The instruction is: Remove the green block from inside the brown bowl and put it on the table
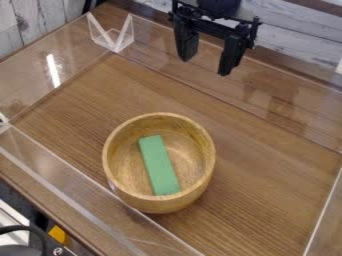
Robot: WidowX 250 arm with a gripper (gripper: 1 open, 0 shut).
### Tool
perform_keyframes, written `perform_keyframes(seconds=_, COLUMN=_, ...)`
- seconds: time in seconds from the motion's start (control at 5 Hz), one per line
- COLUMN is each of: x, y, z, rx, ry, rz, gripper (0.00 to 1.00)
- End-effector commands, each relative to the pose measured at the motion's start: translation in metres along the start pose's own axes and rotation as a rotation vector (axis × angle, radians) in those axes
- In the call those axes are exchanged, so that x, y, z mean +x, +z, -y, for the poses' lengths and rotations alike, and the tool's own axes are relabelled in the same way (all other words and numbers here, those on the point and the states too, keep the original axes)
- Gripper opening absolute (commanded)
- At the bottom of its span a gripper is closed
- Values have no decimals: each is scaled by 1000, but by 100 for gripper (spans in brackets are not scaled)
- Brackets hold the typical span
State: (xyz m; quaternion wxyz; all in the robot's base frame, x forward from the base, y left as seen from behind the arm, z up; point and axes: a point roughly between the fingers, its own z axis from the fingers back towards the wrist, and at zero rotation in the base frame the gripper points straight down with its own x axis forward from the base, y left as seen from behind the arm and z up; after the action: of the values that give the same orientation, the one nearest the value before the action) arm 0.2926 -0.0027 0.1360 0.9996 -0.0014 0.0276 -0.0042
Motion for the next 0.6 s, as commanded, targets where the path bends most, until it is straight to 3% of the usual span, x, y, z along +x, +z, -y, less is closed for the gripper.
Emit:
perform_keyframes(seconds=0.0, x=-14, y=-3, z=7, rx=-11, ry=69, rz=-4, gripper=100)
perform_keyframes(seconds=0.2, x=-44, y=-3, z=9, rx=-37, ry=194, rz=30, gripper=100)
perform_keyframes(seconds=0.4, x=-56, y=-6, z=12, rx=-53, ry=300, rz=57, gripper=100)
